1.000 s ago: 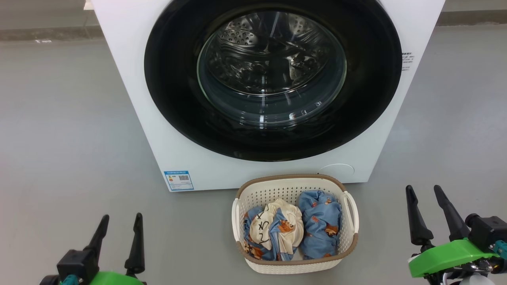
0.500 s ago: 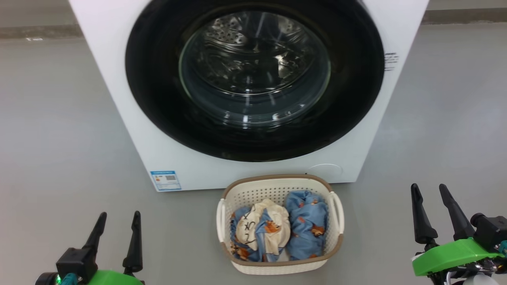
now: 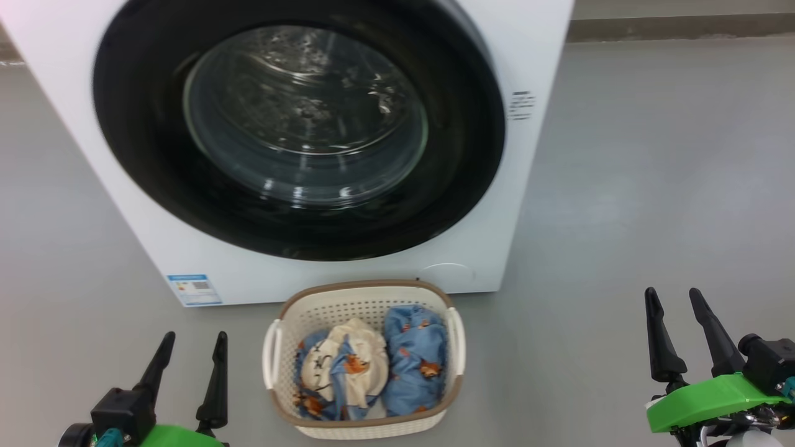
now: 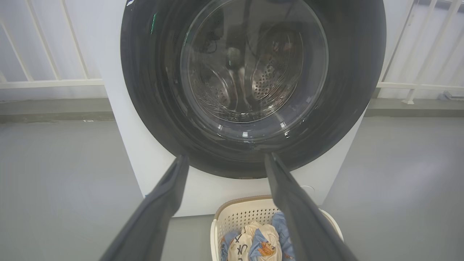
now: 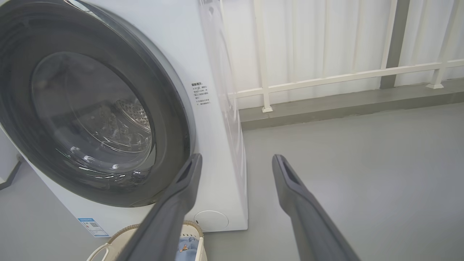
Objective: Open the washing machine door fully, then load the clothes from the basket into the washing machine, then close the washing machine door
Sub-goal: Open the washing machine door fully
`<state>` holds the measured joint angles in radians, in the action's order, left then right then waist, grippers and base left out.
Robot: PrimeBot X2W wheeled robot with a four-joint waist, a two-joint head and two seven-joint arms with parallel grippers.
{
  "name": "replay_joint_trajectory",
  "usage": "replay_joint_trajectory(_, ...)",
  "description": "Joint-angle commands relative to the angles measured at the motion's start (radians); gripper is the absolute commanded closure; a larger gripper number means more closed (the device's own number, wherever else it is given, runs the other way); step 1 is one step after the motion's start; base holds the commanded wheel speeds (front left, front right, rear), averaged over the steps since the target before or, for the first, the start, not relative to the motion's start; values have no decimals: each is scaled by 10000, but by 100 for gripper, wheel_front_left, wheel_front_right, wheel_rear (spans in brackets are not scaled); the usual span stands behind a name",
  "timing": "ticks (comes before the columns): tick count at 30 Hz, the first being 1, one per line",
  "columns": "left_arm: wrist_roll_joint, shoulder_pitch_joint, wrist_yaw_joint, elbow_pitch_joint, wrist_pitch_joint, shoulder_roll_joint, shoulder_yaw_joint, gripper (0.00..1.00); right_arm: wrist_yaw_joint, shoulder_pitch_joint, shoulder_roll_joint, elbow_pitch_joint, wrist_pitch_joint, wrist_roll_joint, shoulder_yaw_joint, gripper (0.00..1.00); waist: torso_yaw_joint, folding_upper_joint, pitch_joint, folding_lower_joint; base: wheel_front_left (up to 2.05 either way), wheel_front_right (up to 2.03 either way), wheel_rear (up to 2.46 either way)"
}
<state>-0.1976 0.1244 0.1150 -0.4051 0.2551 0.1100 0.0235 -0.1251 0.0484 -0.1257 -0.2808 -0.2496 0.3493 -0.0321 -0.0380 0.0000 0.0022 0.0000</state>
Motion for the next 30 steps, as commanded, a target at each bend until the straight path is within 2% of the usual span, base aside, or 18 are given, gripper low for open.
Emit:
replay_joint_trajectory(1, 109, 426, 31, 270, 67, 185, -367, 0, -56, 89, -103, 243, -122, -73, 235, 0, -12, 0, -3, 0, 123, 123, -246)
replay_joint_trajectory(14, -242, 407, 114, 425, 67, 134, -372, 0, -56, 54, -124, 244, -122, -68, 224, 0, -7, 0, -9, 0, 101, 100, -201)
replay_joint_trajectory(28, -337, 361, 141, 370, 67, 122, -232, 0, -56, 168, -130, 171, -122, 29, 373, 0, 86, 0, -7, 0, 16, 16, -32)
replay_joint_trajectory(29, -345, 337, 142, 378, 67, 99, -232, 0, -56, 185, -127, 161, -122, 72, 406, 6, 94, 0, -4, 0, 0, 0, 0)
replay_joint_trajectory(30, -359, 313, 142, 382, 67, 74, -237, 0, -56, 203, -130, 145, -122, 108, 431, 51, 105, 0, -1, 0, 0, 0, 0)
